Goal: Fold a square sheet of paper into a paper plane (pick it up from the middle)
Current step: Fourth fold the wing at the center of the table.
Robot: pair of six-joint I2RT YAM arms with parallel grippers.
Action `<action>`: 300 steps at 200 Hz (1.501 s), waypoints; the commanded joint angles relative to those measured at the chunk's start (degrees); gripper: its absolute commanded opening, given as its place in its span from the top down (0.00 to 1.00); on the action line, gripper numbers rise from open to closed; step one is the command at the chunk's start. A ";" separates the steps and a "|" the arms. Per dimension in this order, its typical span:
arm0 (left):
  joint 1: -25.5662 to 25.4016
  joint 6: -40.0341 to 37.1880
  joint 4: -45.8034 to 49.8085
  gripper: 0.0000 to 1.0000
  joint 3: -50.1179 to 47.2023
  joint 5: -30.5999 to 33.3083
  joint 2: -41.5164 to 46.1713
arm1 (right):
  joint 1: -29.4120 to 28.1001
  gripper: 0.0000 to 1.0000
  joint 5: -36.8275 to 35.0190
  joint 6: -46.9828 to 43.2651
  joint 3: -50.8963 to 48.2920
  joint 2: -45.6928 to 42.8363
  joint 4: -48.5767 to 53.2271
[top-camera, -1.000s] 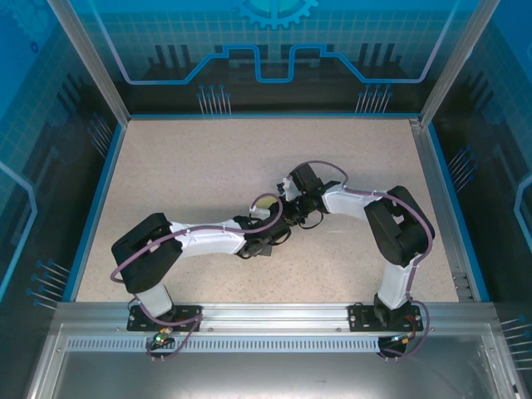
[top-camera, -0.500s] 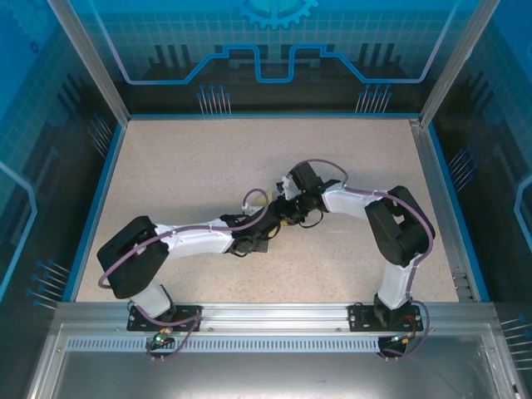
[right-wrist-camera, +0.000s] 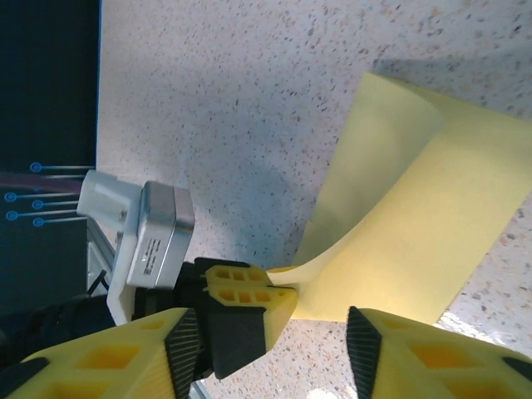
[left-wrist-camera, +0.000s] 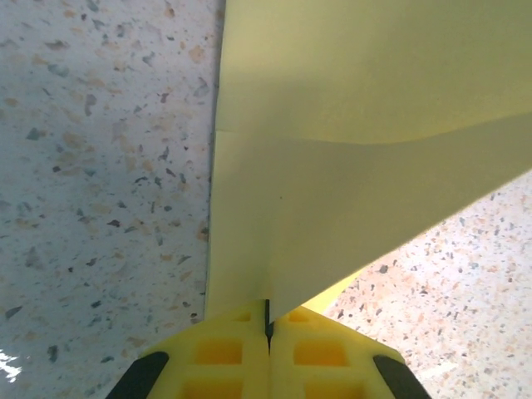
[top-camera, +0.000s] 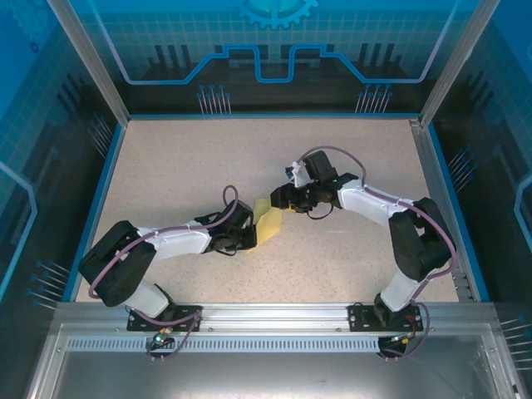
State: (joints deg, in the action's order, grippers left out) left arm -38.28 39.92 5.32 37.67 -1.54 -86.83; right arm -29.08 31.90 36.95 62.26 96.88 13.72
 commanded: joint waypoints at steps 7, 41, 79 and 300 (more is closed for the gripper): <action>2.32 -0.71 -4.72 0.99 -2.19 -7.15 0.94 | -2.76 0.57 2.64 -1.00 0.18 2.08 -0.24; 4.13 -0.90 -6.15 0.98 -2.87 -10.51 0.39 | -5.56 0.72 2.87 -0.65 2.13 5.83 -0.53; 5.32 -1.22 -6.72 0.98 -2.79 -12.88 -0.25 | -7.12 0.77 2.73 0.30 3.72 9.27 -1.74; 6.07 -3.97 -3.40 0.87 -3.72 -13.72 0.36 | -6.52 0.78 -3.25 3.18 7.82 17.73 -1.15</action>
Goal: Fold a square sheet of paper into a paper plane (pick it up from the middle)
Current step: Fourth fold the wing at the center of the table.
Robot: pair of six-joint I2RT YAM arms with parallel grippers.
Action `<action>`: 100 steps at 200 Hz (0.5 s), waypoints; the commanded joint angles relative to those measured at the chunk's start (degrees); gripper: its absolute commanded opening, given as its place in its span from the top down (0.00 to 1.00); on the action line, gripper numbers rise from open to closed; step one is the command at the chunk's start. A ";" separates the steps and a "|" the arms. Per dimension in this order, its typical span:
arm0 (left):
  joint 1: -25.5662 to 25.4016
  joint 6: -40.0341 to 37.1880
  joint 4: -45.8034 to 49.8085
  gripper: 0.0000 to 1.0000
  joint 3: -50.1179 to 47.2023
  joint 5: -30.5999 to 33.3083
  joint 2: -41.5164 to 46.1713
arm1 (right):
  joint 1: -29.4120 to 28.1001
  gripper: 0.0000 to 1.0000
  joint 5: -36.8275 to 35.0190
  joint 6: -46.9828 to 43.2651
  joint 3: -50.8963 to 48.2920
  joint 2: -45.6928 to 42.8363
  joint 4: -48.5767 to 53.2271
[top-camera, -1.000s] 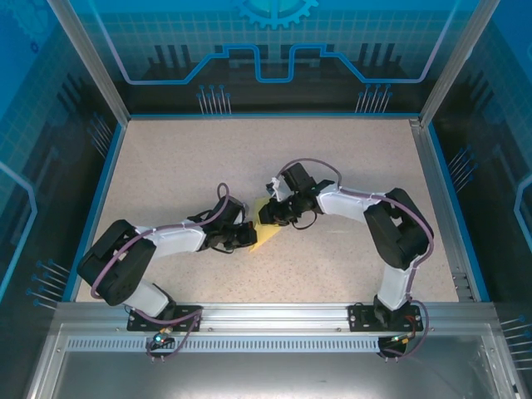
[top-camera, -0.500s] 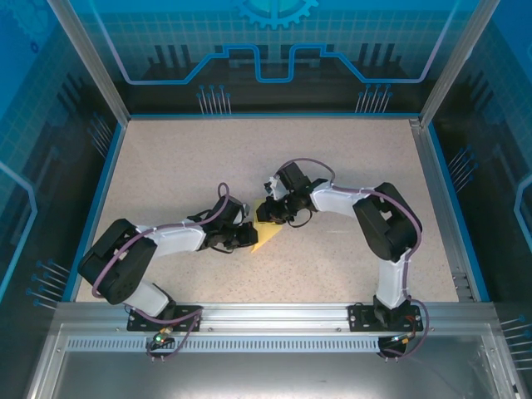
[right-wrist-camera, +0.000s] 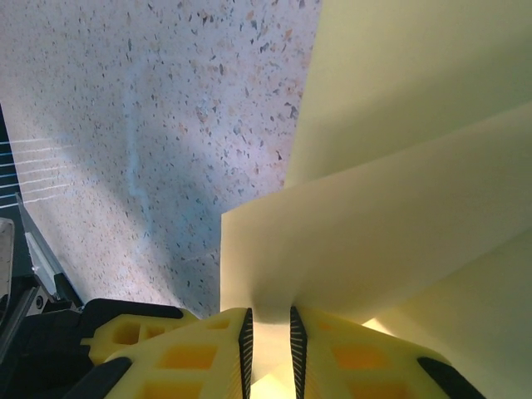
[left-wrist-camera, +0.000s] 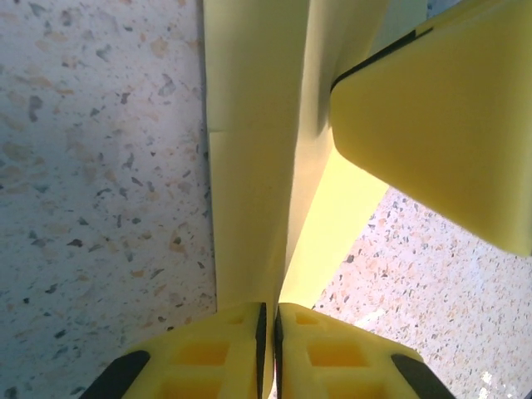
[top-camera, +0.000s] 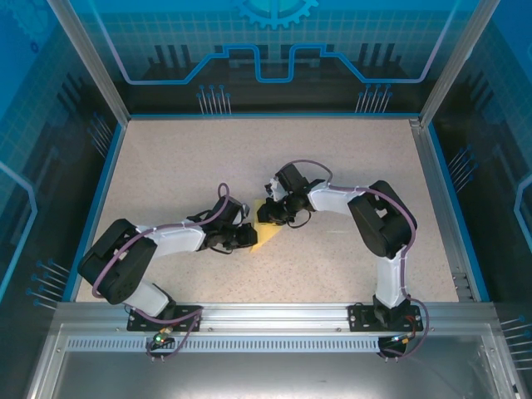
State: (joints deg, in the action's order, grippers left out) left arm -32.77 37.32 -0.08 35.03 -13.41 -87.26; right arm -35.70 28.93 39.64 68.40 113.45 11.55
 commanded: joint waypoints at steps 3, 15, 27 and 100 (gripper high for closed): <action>0.52 -1.37 1.92 0.86 -1.16 -1.99 0.74 | 0.11 0.78 -0.28 0.51 1.79 1.16 1.02; 0.52 -1.36 1.48 0.86 -1.69 -2.62 0.61 | 0.10 0.78 -0.28 0.53 1.82 1.16 1.11; 0.57 -1.47 1.15 0.86 -1.87 -3.32 0.50 | 0.10 0.78 -0.42 0.46 1.91 1.16 1.26; 0.59 -0.61 0.92 0.96 -2.24 -4.76 -0.38 | 0.05 0.78 -0.36 0.04 2.11 1.67 1.98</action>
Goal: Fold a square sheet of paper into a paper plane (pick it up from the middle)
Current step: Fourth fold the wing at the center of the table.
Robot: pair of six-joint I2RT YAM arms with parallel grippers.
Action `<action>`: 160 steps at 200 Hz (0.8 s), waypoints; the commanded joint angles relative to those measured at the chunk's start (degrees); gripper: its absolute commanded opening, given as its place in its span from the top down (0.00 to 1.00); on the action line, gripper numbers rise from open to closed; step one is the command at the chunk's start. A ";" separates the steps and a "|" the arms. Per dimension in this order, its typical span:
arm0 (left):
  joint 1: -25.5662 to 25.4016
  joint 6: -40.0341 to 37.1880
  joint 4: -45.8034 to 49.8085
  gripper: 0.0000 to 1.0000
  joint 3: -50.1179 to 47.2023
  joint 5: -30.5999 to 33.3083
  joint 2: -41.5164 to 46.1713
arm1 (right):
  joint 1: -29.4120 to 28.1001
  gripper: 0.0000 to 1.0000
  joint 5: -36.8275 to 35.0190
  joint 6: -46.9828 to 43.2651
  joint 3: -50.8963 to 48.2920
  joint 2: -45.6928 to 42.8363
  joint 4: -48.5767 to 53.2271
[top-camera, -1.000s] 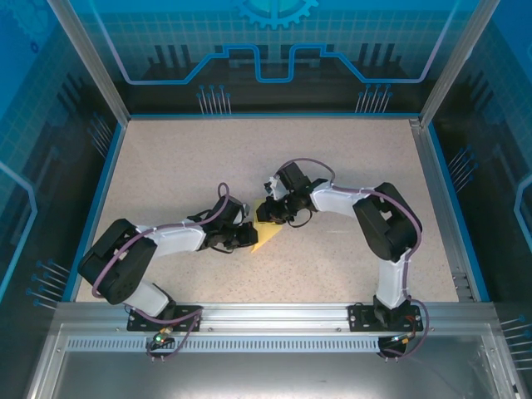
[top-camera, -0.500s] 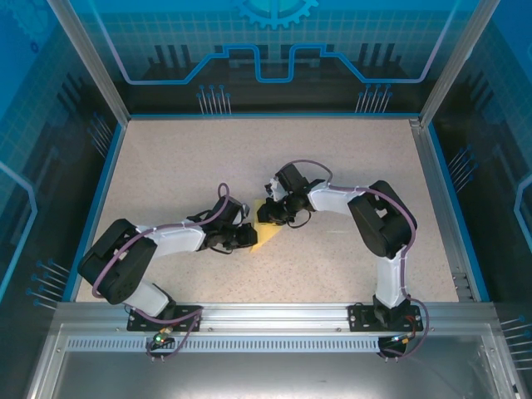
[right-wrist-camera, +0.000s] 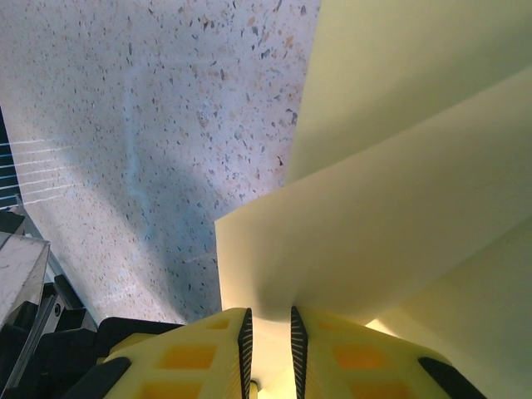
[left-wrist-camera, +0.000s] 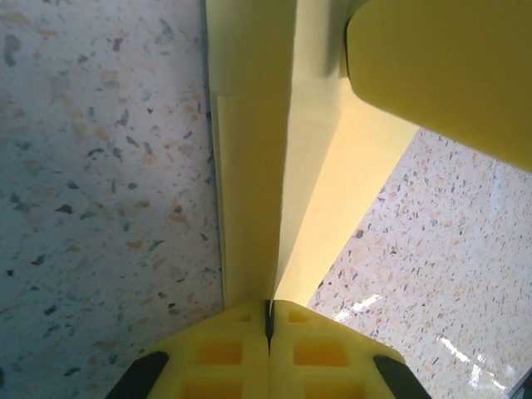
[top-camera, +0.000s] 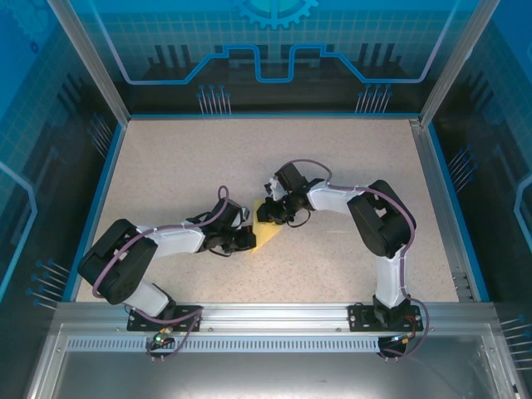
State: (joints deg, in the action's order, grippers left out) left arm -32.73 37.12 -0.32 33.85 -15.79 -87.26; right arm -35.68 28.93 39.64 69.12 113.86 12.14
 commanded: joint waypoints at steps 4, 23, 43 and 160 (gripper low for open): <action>0.48 -0.34 1.26 0.97 -1.06 -2.41 -0.56 | 0.12 0.78 -0.36 0.09 1.37 1.27 1.44; 0.64 0.40 0.95 0.98 -1.54 -2.30 -1.32 | 0.08 0.77 -0.46 0.15 1.32 1.45 1.33; 1.80 1.40 -1.26 0.99 -2.44 -4.63 -1.99 | 0.09 0.77 -0.24 0.10 1.44 1.20 1.21; 6.24 2.01 -4.69 1.00 -1.99 -13.26 -5.87 | -0.41 0.74 6.35 -0.99 1.57 -2.47 -1.99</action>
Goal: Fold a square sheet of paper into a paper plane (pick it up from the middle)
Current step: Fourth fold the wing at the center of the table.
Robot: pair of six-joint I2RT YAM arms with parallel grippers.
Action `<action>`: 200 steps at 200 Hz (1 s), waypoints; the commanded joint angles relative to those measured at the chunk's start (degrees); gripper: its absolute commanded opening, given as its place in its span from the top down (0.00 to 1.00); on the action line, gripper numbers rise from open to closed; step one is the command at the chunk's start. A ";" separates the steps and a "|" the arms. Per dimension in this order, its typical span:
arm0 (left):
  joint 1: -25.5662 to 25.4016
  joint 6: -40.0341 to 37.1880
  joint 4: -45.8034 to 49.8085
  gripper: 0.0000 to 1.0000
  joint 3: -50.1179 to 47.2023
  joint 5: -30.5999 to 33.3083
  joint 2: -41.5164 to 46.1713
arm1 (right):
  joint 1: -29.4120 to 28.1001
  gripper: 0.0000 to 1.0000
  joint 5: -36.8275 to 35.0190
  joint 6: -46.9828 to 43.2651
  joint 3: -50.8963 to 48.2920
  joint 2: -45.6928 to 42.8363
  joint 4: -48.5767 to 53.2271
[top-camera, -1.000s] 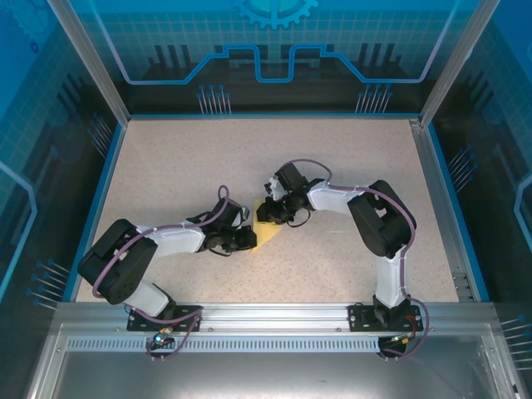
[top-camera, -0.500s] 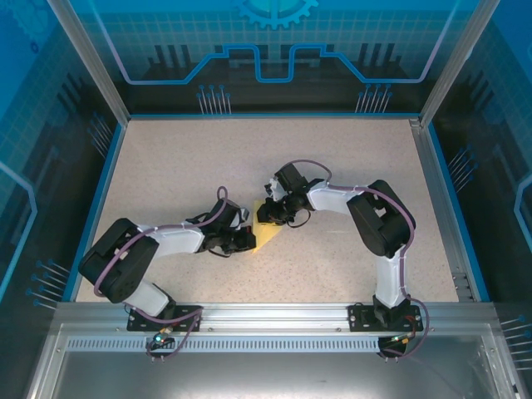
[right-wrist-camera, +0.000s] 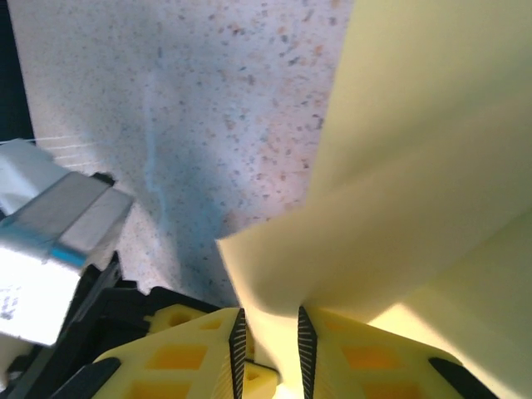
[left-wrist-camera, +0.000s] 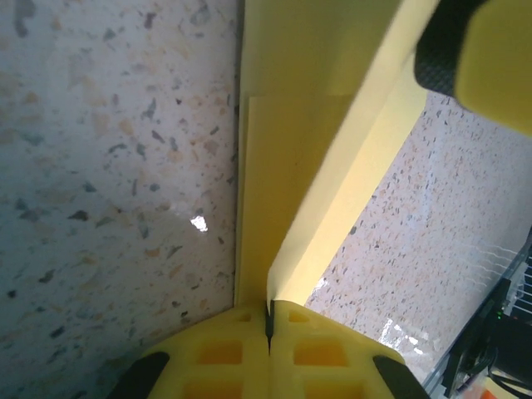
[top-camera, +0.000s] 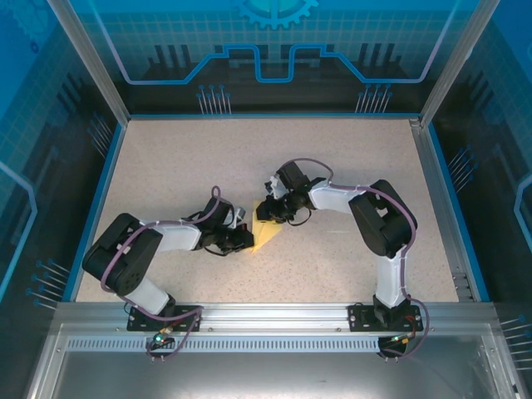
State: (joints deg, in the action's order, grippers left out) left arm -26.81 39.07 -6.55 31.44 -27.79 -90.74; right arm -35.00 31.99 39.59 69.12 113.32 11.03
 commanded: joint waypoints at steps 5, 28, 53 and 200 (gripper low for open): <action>0.35 -0.06 1.62 1.00 0.58 -1.49 -2.63 | -1.29 0.74 3.43 -1.04 1.83 -1.80 -0.63; 0.48 -0.64 2.14 1.00 1.32 -2.04 -3.20 | -1.38 0.73 2.64 -0.59 2.20 -0.69 -0.20; 0.79 -0.74 2.20 1.00 1.56 -2.52 -3.39 | -1.23 0.74 1.28 -0.23 2.60 0.36 0.00; 1.14 -0.10 2.49 0.98 0.78 -2.34 -3.30 | 0.95 0.76 0.52 0.05 3.40 4.96 -1.12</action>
State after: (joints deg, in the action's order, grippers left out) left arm -26.02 38.89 -6.74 32.75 -30.94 -92.90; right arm -34.72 31.70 39.62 71.07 116.81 10.22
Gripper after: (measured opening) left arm 0.047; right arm 0.237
